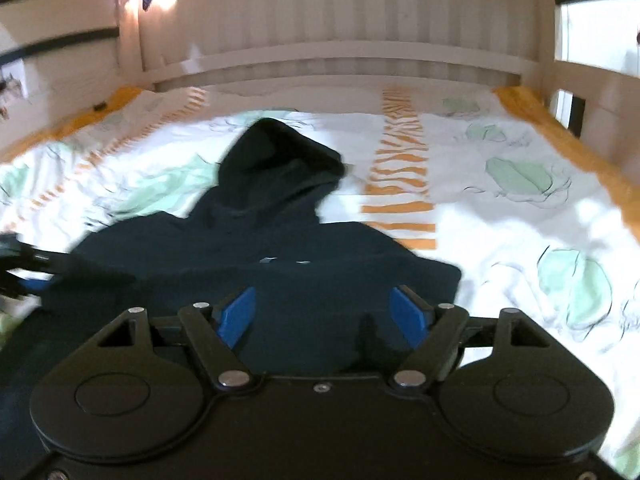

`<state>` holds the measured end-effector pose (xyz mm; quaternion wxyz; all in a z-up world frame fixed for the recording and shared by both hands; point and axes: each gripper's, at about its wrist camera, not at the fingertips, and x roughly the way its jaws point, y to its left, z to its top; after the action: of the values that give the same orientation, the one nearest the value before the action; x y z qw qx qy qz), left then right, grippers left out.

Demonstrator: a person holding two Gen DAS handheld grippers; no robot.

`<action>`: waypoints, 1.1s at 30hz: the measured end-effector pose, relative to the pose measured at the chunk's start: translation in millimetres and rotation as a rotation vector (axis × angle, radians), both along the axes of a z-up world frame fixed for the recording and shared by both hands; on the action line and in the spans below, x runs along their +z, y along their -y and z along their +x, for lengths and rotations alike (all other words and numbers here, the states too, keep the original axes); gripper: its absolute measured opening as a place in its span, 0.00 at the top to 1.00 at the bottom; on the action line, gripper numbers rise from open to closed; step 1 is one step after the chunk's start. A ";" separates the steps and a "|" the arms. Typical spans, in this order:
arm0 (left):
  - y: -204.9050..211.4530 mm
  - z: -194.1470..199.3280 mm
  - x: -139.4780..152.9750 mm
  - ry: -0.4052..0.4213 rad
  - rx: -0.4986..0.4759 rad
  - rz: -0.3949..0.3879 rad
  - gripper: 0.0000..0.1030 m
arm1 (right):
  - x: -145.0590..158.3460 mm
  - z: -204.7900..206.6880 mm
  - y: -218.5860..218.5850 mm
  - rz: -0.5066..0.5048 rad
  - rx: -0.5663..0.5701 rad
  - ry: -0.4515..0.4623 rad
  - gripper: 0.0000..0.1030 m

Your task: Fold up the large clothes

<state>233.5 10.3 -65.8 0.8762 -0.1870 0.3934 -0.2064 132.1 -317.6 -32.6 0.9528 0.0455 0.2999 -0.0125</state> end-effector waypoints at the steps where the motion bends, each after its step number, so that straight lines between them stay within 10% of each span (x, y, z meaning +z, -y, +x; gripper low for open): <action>1: -1.9 -0.3 -0.4 -0.002 0.005 0.002 0.00 | -8.4 3.6 5.3 0.026 -0.008 -0.030 0.25; 6: -11.4 3.3 -8.3 -0.027 0.027 0.008 0.00 | -47.0 -9.7 -4.7 0.118 0.080 -0.170 0.25; 21: -51.0 13.3 11.1 0.023 0.176 0.014 0.00 | -59.9 -21.3 -22.3 0.047 0.126 -0.081 0.14; 33: -7.0 12.3 -14.1 -0.106 -0.041 -0.060 0.01 | -61.4 -24.1 -21.9 0.044 0.130 -0.074 0.12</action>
<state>245.8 17.3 -80.0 0.8436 -0.2159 0.4368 -0.2257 108.0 -295.7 -94.0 0.9386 0.0464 0.3374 0.0545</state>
